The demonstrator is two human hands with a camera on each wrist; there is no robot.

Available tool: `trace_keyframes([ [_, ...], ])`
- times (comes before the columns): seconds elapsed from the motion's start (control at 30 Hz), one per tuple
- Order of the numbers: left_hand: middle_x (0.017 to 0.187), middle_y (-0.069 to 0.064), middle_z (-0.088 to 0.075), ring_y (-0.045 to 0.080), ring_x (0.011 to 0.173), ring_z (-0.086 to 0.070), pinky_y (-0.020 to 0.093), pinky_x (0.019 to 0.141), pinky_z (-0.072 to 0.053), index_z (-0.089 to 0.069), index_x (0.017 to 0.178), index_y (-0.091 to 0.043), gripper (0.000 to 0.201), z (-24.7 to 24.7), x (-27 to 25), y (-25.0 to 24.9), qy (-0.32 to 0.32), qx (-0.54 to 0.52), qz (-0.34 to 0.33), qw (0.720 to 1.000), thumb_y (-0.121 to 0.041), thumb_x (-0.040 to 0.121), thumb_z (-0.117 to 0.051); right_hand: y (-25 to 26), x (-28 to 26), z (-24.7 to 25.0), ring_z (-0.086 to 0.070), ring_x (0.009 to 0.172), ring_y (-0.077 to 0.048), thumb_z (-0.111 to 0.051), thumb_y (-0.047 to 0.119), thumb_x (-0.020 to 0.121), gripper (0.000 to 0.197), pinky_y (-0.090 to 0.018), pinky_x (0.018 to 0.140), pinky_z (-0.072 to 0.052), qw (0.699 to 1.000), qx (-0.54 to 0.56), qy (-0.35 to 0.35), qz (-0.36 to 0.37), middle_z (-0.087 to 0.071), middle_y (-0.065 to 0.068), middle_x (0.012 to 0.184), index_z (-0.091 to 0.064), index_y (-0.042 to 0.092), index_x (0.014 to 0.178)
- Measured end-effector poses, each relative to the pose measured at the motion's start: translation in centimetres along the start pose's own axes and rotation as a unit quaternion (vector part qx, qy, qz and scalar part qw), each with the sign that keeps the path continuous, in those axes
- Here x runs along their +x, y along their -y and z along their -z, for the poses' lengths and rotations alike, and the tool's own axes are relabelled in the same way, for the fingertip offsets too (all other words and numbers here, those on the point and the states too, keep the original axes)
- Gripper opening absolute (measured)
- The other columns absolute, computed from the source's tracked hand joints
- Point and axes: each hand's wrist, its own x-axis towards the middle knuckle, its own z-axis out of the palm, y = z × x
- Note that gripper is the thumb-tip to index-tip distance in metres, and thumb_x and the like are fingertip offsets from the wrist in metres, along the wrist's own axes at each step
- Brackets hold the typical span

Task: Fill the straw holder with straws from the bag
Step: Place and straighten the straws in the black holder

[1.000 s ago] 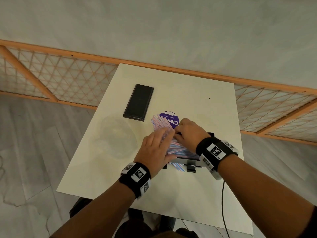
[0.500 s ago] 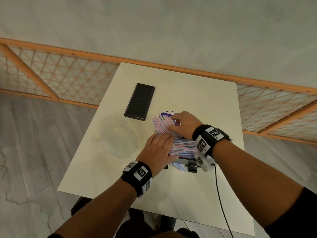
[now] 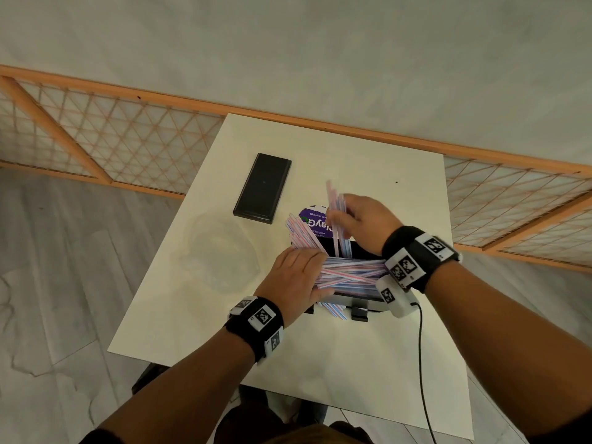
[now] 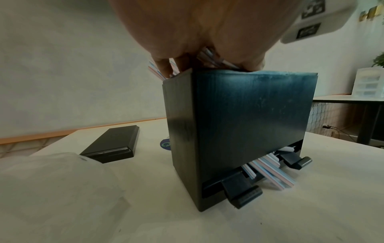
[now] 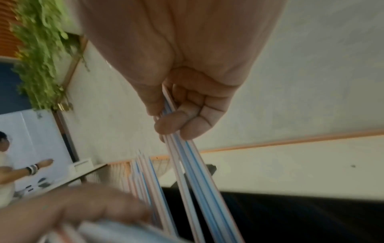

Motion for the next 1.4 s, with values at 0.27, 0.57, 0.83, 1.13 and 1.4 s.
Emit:
trace_keyframes([
  [0.27, 0.137, 0.005, -0.05, 0.026, 0.123, -0.047, 0.042, 0.107, -0.042, -0.054, 0.135, -0.018, 0.062, 0.5, 0.2, -0.1, -0.014, 0.043, 0.045, 0.998, -0.063, 0.092, -0.049, 3.1, -3.1, 7.2, -0.068, 0.067, -0.012, -0.05, 0.035, 0.104, 0.021, -0.029, 0.073, -0.057, 0.993, 0.081, -0.063, 0.052, -0.075, 0.009, 0.093, -0.064, 0.018, 0.105],
  [0.57, 0.139, 0.0, -0.042, 0.016, 0.121, -0.047, 0.034, 0.101, -0.05, -0.035, 0.148, -0.02, 0.091, 2.0, 0.4, -0.4, 0.011, -0.131, 0.171, 0.976, -0.067, 0.079, -0.072, 2.4, -4.8, -0.1, -0.058, 0.086, -0.029, -0.04, 0.033, 0.106, 0.02, -0.032, 0.07, -0.036, 0.962, -0.212, 0.171, 0.037, -0.065, -0.01, 0.1, -0.049, 0.017, 0.097],
  [0.83, 0.136, -0.006, -0.039, 0.009, 0.117, -0.055, 0.027, 0.094, -0.055, -0.017, 0.156, -0.029, 0.111, 2.9, -0.3, -0.6, 0.003, -0.261, 0.233, 0.937, -0.053, 0.073, -0.086, 1.6, -4.2, -2.1, -0.061, 0.091, -0.022, -0.06, 0.043, 0.095, 0.027, -0.033, 0.076, -0.048, 0.966, -0.199, 0.161, 0.029, -0.065, -0.001, 0.102, -0.06, 0.018, 0.106],
  [1.13, 0.145, 0.002, -0.036, 0.015, 0.125, -0.053, 0.028, 0.096, -0.057, -0.026, 0.155, -0.018, 0.095, 2.5, -0.5, -0.8, 0.01, -0.121, 0.138, 0.983, -0.057, 0.083, -0.074, 0.0, 1.4, -0.5, -0.062, 0.096, -0.026, -0.044, 0.021, 0.103, 0.025, -0.036, 0.085, -0.049, 0.986, -0.133, 0.097, -0.039, -0.069, -0.008, 0.107, -0.067, 0.011, 0.108],
  [1.4, 0.151, 0.017, -0.046, 0.033, 0.137, -0.047, 0.049, 0.11, -0.042, -0.043, 0.153, -0.012, 0.075, 1.2, -0.7, -0.7, -0.056, 0.106, -0.013, 0.993, -0.055, 0.095, -0.061, 0.2, -0.2, -1.6, -0.064, 0.082, -0.029, -0.046, 0.023, 0.1, 0.03, -0.039, 0.074, -0.052, 0.978, -0.17, 0.121, 0.007, -0.066, -0.01, 0.09, -0.069, 0.006, 0.092],
])
